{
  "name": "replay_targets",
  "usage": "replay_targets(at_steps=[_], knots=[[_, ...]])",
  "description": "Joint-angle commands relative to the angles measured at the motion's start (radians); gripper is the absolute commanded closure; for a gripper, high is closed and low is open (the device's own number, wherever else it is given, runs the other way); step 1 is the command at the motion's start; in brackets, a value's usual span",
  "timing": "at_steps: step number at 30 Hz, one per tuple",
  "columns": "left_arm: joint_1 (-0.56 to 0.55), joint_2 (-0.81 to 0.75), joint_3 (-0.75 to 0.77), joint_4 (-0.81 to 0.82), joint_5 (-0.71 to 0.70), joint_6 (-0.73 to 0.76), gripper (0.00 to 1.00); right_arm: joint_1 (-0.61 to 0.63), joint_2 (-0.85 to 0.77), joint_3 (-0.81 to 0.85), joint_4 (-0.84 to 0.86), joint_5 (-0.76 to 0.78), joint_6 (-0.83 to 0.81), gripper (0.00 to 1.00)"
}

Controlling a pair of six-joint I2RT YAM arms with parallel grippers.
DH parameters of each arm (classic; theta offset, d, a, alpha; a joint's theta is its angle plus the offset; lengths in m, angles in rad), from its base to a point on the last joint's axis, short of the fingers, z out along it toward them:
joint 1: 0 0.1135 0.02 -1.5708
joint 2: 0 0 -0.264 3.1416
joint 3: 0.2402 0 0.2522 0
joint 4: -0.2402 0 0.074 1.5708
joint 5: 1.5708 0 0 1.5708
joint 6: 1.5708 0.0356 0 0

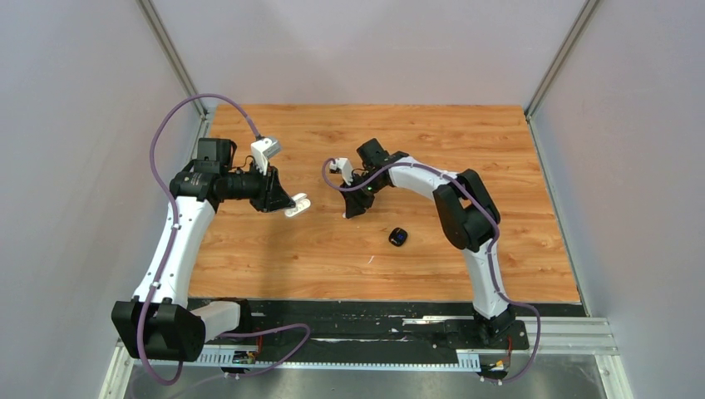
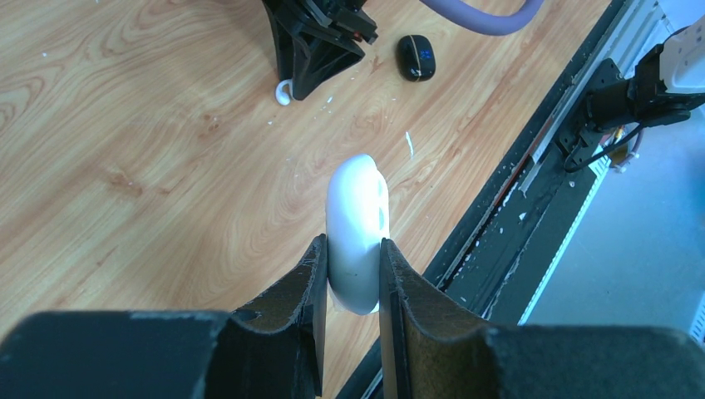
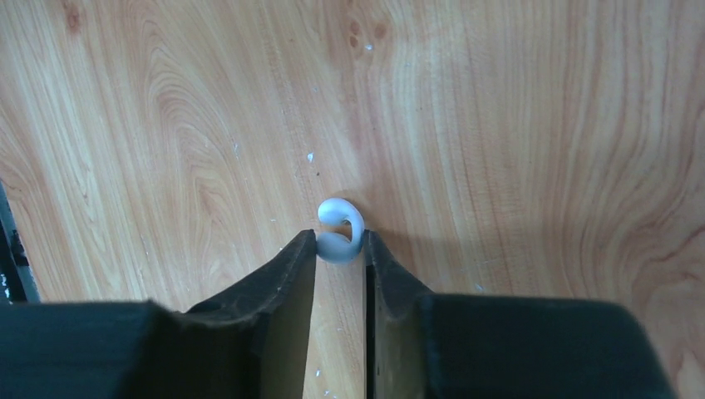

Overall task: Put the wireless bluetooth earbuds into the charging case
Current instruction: Pick up the earbud from the center of the board, then place the earbud in the charging case.

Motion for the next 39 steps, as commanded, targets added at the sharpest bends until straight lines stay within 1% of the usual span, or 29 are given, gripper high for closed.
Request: replay_targets(at_steps=[1,3,6,7,10,15,18,21,24,27,33,39], knots=[[0.011,-0.002,0.004,0.010,0.032,0.003,1.00,0.006,0.008,-0.008,0.015,0.025,-0.028,0.81],[0.010,-0.004,0.001,0.012,0.031,0.003,1.00,0.006,0.003,-0.003,0.013,0.015,-0.032,0.86],[0.010,-0.005,-0.005,0.015,0.033,0.000,1.00,0.006,0.003,0.009,0.007,-0.011,-0.041,0.96],[0.011,-0.006,-0.007,0.016,0.033,-0.001,1.00,0.005,0.005,0.015,0.005,-0.014,-0.039,0.98],[0.011,-0.009,-0.007,0.015,0.031,-0.002,1.00,0.005,0.009,0.029,0.001,-0.015,-0.028,1.00],[0.010,-0.009,-0.008,0.010,0.030,0.001,1.00,0.005,0.003,0.034,-0.001,-0.028,-0.038,1.00],[0.010,-0.006,-0.004,0.010,0.033,-0.001,1.00,0.004,-0.034,0.019,0.008,-0.056,-0.055,1.00],[0.010,0.000,-0.008,0.011,0.042,-0.006,1.00,-0.008,-0.135,-0.059,0.076,-0.141,-0.077,1.00],[0.011,0.017,-0.004,0.011,0.047,-0.011,1.00,-0.014,-0.287,-0.175,0.190,-0.214,-0.126,1.00],[0.011,0.055,0.018,0.006,0.059,-0.003,1.00,-0.014,-0.404,-0.252,0.244,-0.273,-0.163,1.00],[-0.009,0.138,0.067,0.045,0.062,0.005,1.00,-0.011,-0.570,-0.279,0.277,-0.343,-0.202,1.00],[-0.086,0.203,0.118,0.117,0.071,-0.038,1.00,0.032,-0.679,-0.303,0.444,-0.315,-0.184,1.00]])
